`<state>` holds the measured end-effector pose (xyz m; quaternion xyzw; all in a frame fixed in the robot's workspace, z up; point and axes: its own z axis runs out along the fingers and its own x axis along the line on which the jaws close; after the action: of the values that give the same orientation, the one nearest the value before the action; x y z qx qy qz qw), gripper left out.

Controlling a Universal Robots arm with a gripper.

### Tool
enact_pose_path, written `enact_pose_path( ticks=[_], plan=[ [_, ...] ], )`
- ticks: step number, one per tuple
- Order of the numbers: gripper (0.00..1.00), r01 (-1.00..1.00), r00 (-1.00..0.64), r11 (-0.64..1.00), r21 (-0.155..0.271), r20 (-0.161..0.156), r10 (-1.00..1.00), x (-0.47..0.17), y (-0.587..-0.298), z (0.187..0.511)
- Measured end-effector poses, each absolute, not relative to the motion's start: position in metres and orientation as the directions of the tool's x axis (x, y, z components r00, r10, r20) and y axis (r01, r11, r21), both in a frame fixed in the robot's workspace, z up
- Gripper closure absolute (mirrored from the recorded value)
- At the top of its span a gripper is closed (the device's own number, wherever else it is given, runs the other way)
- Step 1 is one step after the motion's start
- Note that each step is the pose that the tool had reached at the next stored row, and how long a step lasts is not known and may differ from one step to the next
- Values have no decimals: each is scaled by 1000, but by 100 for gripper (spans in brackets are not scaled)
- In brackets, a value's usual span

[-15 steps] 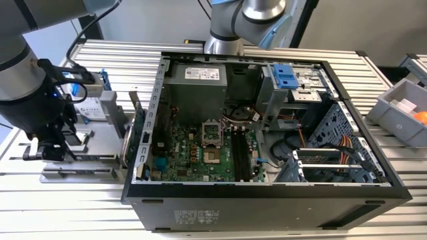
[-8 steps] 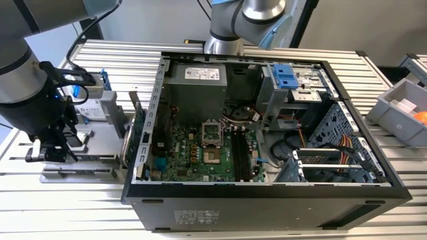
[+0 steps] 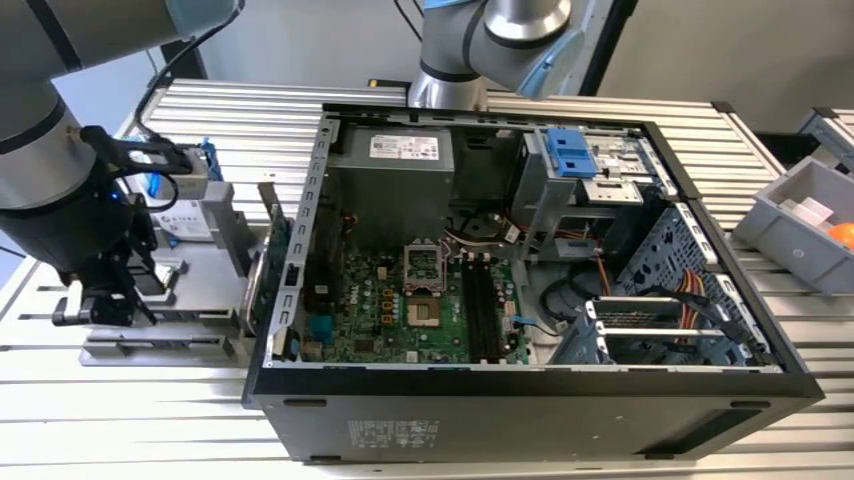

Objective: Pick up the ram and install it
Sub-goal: 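Pick up the ram and move it above insertion slot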

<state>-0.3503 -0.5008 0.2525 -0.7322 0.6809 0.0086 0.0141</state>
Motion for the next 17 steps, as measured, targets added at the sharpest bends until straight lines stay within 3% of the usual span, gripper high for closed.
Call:
enact_pose_path(
  ticks=[17],
  plan=[
    [0,-998,59,-59,-9,-30,-998,-352,-501,236]
  ],
)
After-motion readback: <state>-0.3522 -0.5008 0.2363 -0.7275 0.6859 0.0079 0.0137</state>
